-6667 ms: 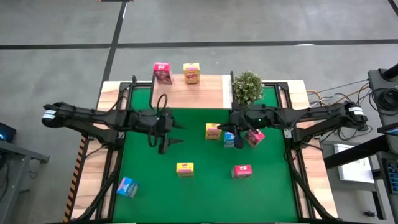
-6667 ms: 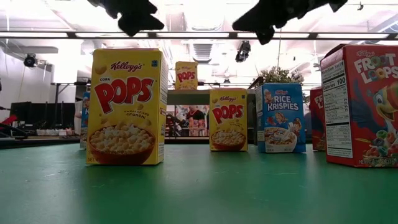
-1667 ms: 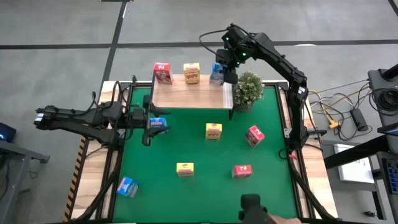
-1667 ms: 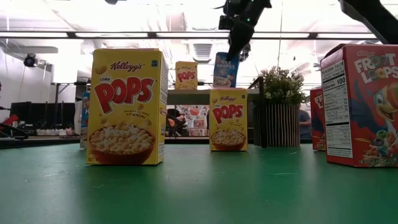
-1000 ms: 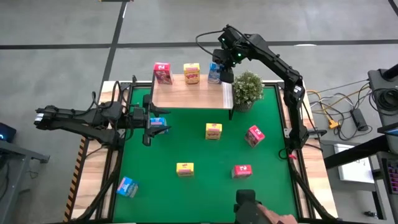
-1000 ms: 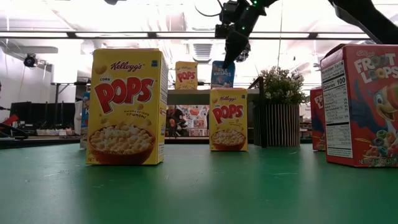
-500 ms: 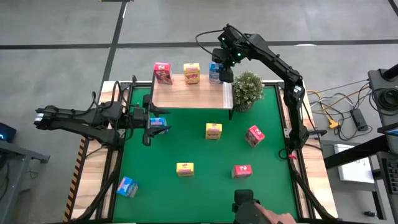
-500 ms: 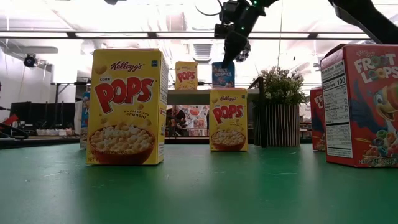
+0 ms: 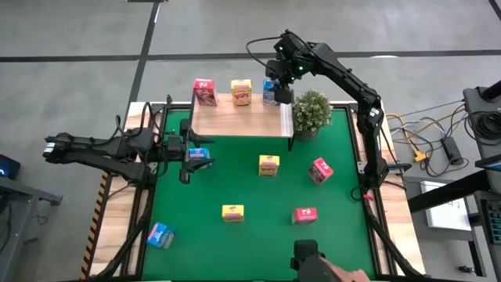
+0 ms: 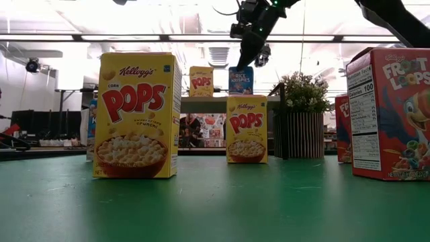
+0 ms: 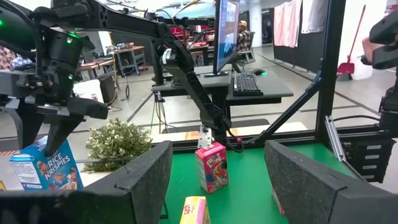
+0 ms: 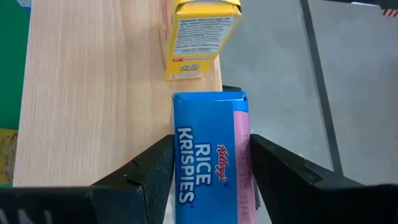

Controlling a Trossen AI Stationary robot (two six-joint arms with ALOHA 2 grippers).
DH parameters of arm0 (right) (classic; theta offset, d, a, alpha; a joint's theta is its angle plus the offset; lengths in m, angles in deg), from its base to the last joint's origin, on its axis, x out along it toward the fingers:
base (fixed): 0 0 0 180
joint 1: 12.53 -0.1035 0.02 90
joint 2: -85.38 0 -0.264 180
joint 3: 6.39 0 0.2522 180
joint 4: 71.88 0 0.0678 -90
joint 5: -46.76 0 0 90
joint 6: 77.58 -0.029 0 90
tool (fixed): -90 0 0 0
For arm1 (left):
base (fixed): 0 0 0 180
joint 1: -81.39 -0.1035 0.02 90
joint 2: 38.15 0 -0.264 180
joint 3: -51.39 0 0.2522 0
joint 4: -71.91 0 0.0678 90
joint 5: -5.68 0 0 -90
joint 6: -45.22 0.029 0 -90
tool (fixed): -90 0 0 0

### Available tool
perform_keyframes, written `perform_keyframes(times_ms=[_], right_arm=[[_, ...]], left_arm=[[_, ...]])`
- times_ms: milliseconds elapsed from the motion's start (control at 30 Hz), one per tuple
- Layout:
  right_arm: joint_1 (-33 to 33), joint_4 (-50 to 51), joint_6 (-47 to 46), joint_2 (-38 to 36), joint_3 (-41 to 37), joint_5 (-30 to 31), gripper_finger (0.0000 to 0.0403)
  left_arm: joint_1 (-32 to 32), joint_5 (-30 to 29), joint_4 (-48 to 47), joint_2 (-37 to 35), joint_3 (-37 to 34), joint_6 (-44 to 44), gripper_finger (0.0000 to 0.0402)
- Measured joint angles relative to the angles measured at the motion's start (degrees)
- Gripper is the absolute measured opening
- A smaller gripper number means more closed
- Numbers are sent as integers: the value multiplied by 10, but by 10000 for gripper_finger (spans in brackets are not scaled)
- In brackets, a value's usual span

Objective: Stack cereal on shelf
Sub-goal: Put the top right blue cereal box on the shelf, then put the top blue cereal box on the shelf aligned with the other blue cereal box

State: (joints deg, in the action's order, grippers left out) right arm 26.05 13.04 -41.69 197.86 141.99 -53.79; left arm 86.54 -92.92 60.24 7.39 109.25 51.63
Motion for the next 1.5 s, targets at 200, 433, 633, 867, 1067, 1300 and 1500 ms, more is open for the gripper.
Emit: perform_keyframes(times_ms=[200,433,633,867,1067,1300,1500], right_arm=[[-9,-2,-20,-19,3,0,196],[-42,2,-92,-68,3,0,190],[-99,41,-155,-113,3,-4,169],[-200,106,-196,-143,3,-6,116],[-288,115,-214,-145,1,-5,59],[-365,93,-225,-147,-48,-1,11],[-391,2,-241,-178,-177,15,9]], left_arm=[[0,0,0,0,0,1,239],[0,-53,0,3,0,-13,239],[0,-200,-43,20,0,-52,239],[-1,-208,-108,43,0,-114,237],[-1,-135,-183,54,20,-137,230],[13,-43,-336,92,100,-172,230],[18,-42,-515,145,151,-190,230]])
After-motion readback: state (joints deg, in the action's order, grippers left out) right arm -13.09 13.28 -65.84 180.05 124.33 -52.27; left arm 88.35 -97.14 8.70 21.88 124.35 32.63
